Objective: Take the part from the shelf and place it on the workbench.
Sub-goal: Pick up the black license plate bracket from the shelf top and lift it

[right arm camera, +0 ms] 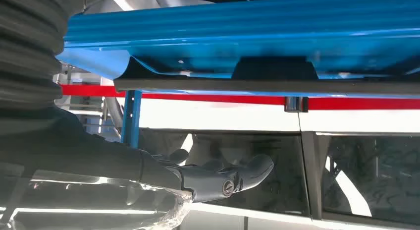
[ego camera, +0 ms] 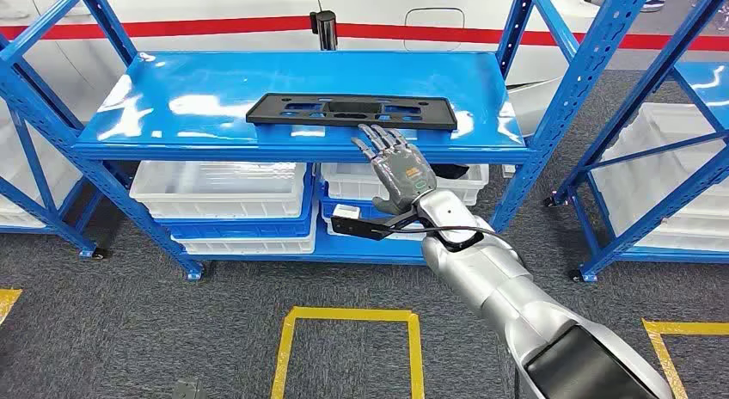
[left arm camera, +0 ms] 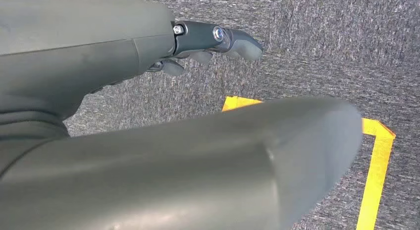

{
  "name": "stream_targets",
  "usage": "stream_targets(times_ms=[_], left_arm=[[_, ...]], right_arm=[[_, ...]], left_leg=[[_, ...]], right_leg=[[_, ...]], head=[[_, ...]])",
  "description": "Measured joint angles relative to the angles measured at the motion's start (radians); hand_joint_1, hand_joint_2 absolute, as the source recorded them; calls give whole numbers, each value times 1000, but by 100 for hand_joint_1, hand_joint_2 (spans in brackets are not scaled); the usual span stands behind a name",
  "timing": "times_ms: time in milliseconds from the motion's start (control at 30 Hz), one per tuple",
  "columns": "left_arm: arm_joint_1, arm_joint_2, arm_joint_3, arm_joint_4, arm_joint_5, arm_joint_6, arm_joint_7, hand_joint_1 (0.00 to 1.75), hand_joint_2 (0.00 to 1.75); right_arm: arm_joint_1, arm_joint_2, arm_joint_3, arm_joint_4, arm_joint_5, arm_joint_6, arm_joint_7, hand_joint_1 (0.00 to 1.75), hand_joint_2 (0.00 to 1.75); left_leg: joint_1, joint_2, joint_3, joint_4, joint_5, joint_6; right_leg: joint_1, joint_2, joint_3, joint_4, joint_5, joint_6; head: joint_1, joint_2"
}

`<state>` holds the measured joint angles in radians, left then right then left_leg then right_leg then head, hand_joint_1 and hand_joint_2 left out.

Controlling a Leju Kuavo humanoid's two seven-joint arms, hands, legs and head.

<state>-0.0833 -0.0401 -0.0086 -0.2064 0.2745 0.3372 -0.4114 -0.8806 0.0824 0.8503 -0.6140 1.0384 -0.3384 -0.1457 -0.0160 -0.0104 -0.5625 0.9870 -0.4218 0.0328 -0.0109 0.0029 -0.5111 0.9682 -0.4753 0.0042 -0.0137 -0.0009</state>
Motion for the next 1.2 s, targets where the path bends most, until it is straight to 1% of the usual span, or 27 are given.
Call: stream_targets(times_ms=[133, 300, 533, 667, 733, 767, 800, 833, 867, 900, 933, 967, 1000, 1033, 1067, 1100, 1133, 1167, 1200], left_arm=[[0, 1, -1, 0, -3, -2, 3, 0, 0], [-1, 4, -2, 0, -9, -21, 22, 0, 0], [-2, 8, -3, 0, -16, -35, 42, 0, 0], [-3, 12, -3, 0, -21, -39, 44, 0, 0], [-5, 14, -3, 0, -22, -35, 46, 0, 0], [-5, 15, -3, 0, -22, -33, 47, 0, 0], [-6, 15, -3, 0, -22, -32, 48, 0, 0], [-7, 15, -3, 0, -22, -31, 49, 0, 0], [-8, 14, -3, 0, -22, -31, 50, 0, 0], [-9, 14, -3, 0, -22, -30, 51, 0, 0], [-9, 14, -3, 0, -22, -31, 52, 0, 0], [-9, 14, -2, 0, -22, -32, 54, 0, 0], [-9, 14, -2, 0, -22, -33, 55, 0, 0], [-8, 13, -2, 0, -22, -33, 56, 0, 0], [-8, 12, -2, 0, -22, -34, 57, 0, 0], [-8, 13, -2, 0, -22, -34, 57, 0, 0], [-9, 13, -2, 0, -22, -35, 58, 0, 0], [-9, 14, -2, 0, -22, -35, 58, 0, 0], [-9, 15, -2, 0, -22, -35, 59, 0, 0]], right_arm=[[-5, 1, 1, 17, -3, -4, 3, 0, 175], [-10, -1, -8, 28, -22, -36, 4, 0, 175], [-21, -3, -25, 25, -20, -35, 9, 0, 175], [-19, -2, -24, 25, -7, -30, 10, 0, 175], [-20, 1, -24, 23, 0, -31, 11, 0, 175], [-19, 3, -24, 20, 4, -32, 13, 0, 175], [-20, 4, -24, 17, 8, -33, 14, 0, 175], [-20, 6, -23, 14, 12, -33, 15, 0, 175], [-19, 6, -23, 12, 15, -33, 16, 0, 175], [-18, 7, -22, 12, 18, -33, 16, 0, 175], [-14, 7, -21, 11, 22, -32, 17, 0, 175], [-8, 7, -21, 11, 25, -31, 19, 0, 175], [-4, 6, -20, 11, 27, -30, 22, 0, 175], [-2, 7, -19, 11, 28, -30, 24, 0, 175], [-1, 7, -19, 10, 29, -30, 25, 0, 175], [-2, 8, -18, 9, 30, -29, 27, 0, 175], [-2, 11, -18, 8, 30, -29, 27, 0, 175], [-2, 13, -17, 7, 30, -27, 28, 0, 175], [-2, 14, -17, 7, 31, -26, 28, 0, 175]], left_leg=[[0, 0, 0, 0, 0, 0], [0, 0, 0, 0, 0, 0], [0, 0, -1, 2, -1, 1], [-1, 0, -5, 8, -4, 5], [-2, 0, -4, 4, -5, 11], [1, 1, 1, -5, -2, 16], [4, 2, 7, -16, 2, 22], [7, 3, 13, -27, 7, 27], [10, 5, 18, -33, 10, 30], [10, 5, 18, -35, 9, 32], [10, 4, 18, -35, 8, 32], [10, 3, 20, -34, 6, 31], [11, 1, 22, -34, 3, 28], [13, 0, 26, -32, -1, 24], [15, -1, 30, -29, -7, 17], [15, -1, 31, -23, -15, 9], [15, 0, 31, -15, -24, 1], [15, 0, 30, -9, -32, -6], [15, 1, 29, -4, -38, -13]], right_leg=[[0, 0, 0, 0, 0, 0], [0, 0, 0, 0, 0, 0], [-1, 0, 0, 0, 1, 1], [-6, 1, -1, -1, 2, 3], [-5, 1, 0, -6, 3, 6], [-4, 0, -2, -5, 2, 8], [-2, 0, -10, 7, -2, 9], [0, 0, -29, 39, -13, 8], [0, -1, -63, 95, -32, 5], [-1, -1, -107, 169, -54, 2], [-2, -1, -154, 243, -73, 2], [-4, -1, -191, 294, -80, 6], [-6, -1, -210, 307, -71, 14], [-9, -1, -205, 274, -44, 24], [-13, -2, -182, 206, -5, 35], [-17, -5, -152, 129, 31, 44], [-20, -5, -126, 69, 58, 44], [-20, -5, -109, 32, 72, 39], [-17, -4, -104, 21, 75, 28]], head=[[0, 0], [0, 0], [0, 0], [0, 0], [-1, 0], [0, 0], [1, 0], [2, 0], [3, 0], [3, 0], [3, 0], [3, 0], [4, 0], [4, 0], [3, 0], [5, 0], [5, 0], [5, 0], [4, 0]])
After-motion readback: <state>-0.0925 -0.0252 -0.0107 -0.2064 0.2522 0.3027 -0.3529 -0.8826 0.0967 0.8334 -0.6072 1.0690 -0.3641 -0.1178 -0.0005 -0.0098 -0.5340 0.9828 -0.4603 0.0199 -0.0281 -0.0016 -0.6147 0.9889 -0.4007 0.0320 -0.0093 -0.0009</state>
